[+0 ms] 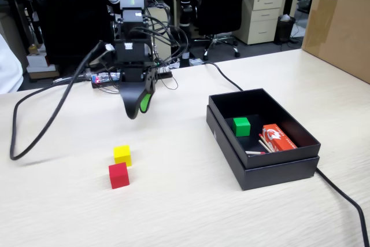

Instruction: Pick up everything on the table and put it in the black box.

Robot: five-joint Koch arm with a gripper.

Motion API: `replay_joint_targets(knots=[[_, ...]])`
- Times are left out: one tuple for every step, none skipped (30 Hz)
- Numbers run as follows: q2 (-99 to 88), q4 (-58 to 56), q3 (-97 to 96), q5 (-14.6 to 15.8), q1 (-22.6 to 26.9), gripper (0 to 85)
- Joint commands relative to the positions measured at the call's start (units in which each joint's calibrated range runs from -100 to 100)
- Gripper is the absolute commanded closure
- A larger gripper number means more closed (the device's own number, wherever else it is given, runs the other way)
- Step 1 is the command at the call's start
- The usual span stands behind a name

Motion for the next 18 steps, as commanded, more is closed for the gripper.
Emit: replay_joint_targets(knots=[[0.4,3.4,0.9,1.8,-1.1,47.1],[0.6,4.0,0.7,2.1,-1.3,47.2],[1.2,4.3,0.6,2.4,-1.6,47.2],[1.8,5.1,0.5,2.6,-1.8,47.2],[2.8,5.6,0.5,2.7,-2.0,47.2],[3.1,6.2,0.5,2.7,-2.2,47.2],[3.5,6.5,0.6,2.7,-2.3,47.2],[4.1,6.7,0.8,2.7,-2.5,47.2],[4.9,6.8,1.1,2.8,-2.7,47.2],[5.7,6.8,1.7,2.8,-2.9,47.2],[8.0,7.0,3.0,3.1,-3.4,47.2],[9.4,7.0,3.9,3.4,-3.6,47.2],[10.8,7.0,4.8,3.7,-3.7,47.2],[12.1,7.1,5.4,4.1,-3.9,47.2],[13.1,7.1,6.0,4.5,-4.1,47.2],[13.9,7.1,6.8,5.1,-4.2,47.2],[14.7,7.1,7.3,5.7,-4.3,47.2],[15.5,7.1,7.9,6.2,-4.4,47.2]])
